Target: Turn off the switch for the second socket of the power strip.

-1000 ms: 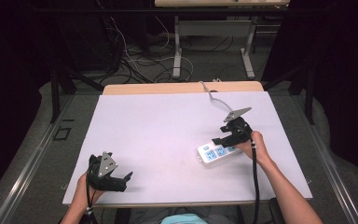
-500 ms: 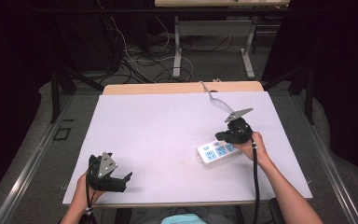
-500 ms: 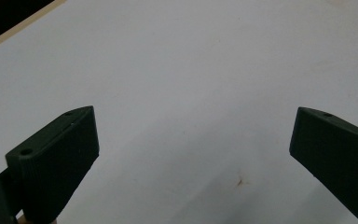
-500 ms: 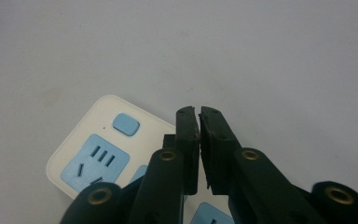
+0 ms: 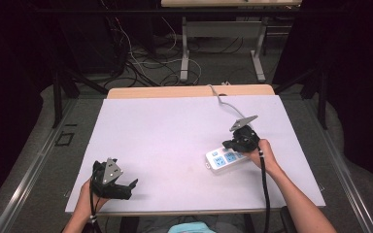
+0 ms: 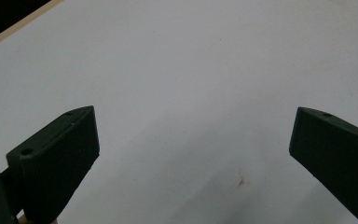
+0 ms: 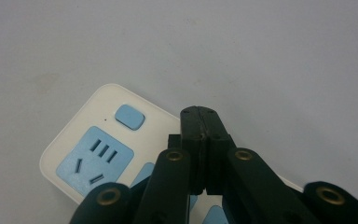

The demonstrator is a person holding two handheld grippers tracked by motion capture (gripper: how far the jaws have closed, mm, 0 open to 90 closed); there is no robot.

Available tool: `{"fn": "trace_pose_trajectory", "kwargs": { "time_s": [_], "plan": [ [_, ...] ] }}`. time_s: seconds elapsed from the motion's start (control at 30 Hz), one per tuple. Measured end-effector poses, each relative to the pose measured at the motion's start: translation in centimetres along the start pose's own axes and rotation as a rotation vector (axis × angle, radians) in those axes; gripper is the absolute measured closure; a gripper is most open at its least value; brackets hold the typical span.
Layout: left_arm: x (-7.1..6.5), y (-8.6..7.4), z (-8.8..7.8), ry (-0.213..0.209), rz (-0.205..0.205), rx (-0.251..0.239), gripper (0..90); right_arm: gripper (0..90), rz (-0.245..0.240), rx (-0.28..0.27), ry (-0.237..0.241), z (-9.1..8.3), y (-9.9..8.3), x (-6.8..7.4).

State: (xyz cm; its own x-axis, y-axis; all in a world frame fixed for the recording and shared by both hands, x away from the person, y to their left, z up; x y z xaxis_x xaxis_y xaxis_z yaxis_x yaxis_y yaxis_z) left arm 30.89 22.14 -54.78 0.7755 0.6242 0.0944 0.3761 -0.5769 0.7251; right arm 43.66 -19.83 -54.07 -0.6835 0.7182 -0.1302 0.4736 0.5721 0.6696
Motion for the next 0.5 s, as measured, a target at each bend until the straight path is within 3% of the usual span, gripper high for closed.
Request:
{"fn": "trace_pose_trajectory", "kwargs": {
  "time_s": [0.03,0.07,0.1,0.13,0.2,0.23,0.3,0.37,0.4,0.47,0.5],
  "plan": [
    [-0.01,0.01,0.03,0.0,-0.002,-0.002,1.2,90.0,0.011,-0.023,-0.001,0.16,-0.01,0.1],
    [-0.02,0.01,0.06,-0.002,-0.003,-0.003,1.2,90.0,0.006,-0.005,-0.004,0.06,-0.04,0.07],
    [-0.02,0.01,0.06,-0.002,-0.003,-0.003,1.2,90.0,0.02,-0.035,-0.001,0.29,-0.06,0.16],
    [-0.02,0.01,0.06,-0.002,-0.003,-0.003,1.2,90.0,0.011,-0.006,0.001,0.14,-0.09,0.11],
    [0.0,0.0,-0.02,0.0,0.001,0.002,1.2,90.0,0.006,-0.022,0.006,0.29,-0.11,0.14],
    [0.01,-0.01,-0.03,-0.002,0.003,0.002,1.2,90.0,-0.006,0.008,0.01,0.12,-0.12,0.1],
    [0.06,-0.02,-0.04,-0.003,0.0,0.0,1.2,90.0,0.004,-0.001,0.003,0.31,-0.11,0.28],
    [0.05,-0.06,-0.03,0.0,-0.009,-0.002,1.2,90.0,-0.018,0.043,0.021,0.24,-0.21,0.27],
    [0.09,-0.08,-0.04,-0.002,-0.005,-0.002,1.2,90.0,-0.006,0.018,0.011,0.42,-0.25,0.34],
    [0.09,-0.11,-0.02,-0.002,-0.007,-0.003,1.2,90.0,-0.015,0.034,0.007,0.31,-0.23,0.46],
    [0.08,-0.11,-0.03,-0.001,-0.009,-0.003,1.2,90.0,-0.028,0.016,-0.007,0.44,-0.2,0.49]
  ]
}}
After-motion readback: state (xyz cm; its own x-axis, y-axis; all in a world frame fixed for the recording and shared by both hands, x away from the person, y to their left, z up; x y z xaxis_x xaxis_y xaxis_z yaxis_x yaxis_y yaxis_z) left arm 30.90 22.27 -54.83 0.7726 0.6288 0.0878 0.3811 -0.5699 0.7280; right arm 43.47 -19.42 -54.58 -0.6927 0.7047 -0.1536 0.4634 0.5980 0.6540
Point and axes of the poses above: each handheld gripper's, and its own axes: z roughly forward along the jaws, y roughly out of its top, x roughly to its left, the point moved 3 cm from there along z, roughly forward along the jaws, and after that the axes turned 13 degrees about -y, right-handed, at the moved point
